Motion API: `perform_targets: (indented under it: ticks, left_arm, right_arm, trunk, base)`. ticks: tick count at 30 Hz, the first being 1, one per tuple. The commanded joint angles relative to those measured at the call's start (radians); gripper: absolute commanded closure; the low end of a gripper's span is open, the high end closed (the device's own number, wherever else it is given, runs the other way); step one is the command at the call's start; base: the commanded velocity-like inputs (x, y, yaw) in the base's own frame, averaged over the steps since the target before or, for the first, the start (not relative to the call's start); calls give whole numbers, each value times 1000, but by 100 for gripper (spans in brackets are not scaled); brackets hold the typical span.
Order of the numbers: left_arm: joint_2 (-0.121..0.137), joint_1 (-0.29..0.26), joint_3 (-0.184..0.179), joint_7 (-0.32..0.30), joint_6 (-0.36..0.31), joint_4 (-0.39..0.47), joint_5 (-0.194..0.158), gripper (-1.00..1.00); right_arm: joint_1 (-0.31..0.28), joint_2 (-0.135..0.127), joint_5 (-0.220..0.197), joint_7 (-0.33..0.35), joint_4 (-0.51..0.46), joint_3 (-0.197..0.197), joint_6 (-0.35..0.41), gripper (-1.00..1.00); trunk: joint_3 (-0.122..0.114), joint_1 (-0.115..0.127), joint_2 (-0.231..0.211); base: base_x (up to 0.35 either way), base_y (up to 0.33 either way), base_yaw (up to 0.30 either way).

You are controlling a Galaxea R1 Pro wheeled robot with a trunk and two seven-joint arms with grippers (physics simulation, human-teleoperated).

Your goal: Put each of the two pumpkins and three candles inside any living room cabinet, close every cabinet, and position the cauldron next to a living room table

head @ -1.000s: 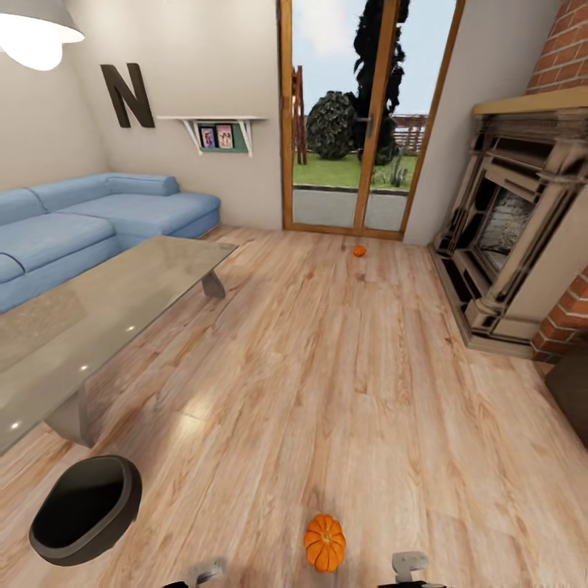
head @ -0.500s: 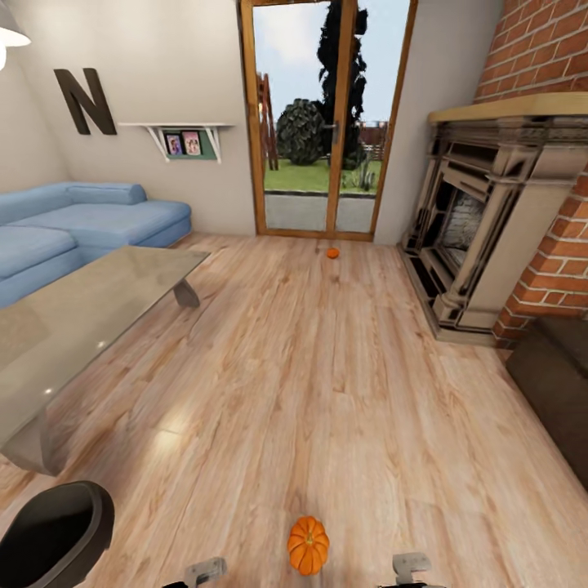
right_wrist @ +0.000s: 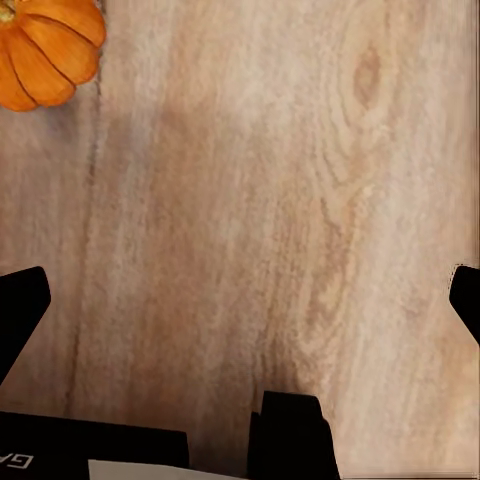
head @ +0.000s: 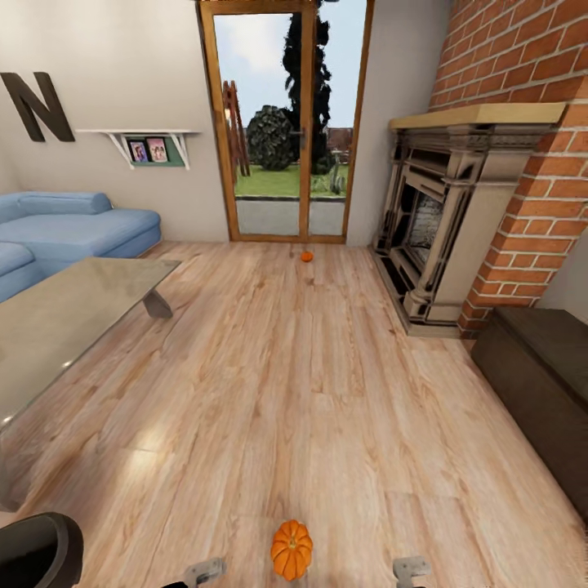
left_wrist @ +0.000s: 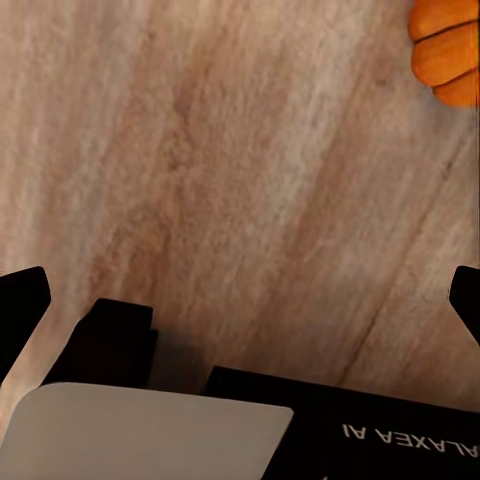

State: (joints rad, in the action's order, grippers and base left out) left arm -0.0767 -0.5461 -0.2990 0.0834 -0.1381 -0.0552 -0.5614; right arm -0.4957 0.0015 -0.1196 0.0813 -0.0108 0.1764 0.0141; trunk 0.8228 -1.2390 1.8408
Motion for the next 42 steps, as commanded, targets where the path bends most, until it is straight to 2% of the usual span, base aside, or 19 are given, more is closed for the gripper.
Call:
perform_targets:
  ticks: [1, 42]
  left_arm:
    - [0, 0, 0, 0, 0, 0, 0, -100]
    - [0, 0, 0, 0, 0, 0, 0, -100]
  right_arm:
    - [0, 0, 0, 0, 0, 0, 0, -100]
    - [0, 0, 0, 0, 0, 0, 0, -100]
  trunk:
    - [-1, 0, 0]
    - [-49, 0, 0]
  base:
    - [0, 0, -224]
    - [0, 0, -224]
